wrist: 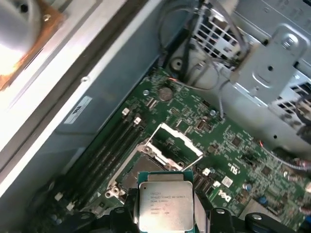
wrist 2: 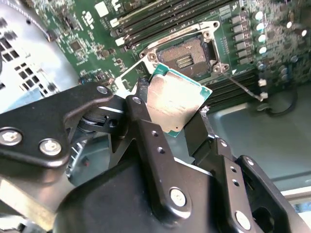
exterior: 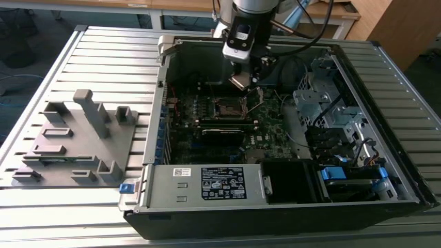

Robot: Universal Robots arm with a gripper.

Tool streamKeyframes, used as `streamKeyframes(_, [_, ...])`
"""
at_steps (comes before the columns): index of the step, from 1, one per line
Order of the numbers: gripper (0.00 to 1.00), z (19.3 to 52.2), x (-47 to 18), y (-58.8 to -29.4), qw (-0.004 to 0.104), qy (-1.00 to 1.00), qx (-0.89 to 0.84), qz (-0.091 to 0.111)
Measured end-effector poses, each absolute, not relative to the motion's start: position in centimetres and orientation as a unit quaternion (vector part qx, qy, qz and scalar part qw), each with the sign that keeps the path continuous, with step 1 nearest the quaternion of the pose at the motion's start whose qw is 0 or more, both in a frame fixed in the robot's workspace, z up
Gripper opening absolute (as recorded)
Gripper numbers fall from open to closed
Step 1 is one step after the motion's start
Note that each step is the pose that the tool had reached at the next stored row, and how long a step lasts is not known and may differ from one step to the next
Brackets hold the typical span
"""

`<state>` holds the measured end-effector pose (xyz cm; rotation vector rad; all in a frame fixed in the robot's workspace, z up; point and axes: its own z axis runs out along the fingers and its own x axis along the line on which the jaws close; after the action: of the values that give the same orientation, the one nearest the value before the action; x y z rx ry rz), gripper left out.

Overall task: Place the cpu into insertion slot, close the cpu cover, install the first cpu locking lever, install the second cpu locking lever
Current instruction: 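Place the cpu into insertion slot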

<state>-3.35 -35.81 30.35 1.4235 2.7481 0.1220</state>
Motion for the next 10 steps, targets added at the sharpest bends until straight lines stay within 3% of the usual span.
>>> streamKeyframes(10, [0.54, 30.27, -3.38, -35.81, 0.024, 0.858, 0.511, 0.038])
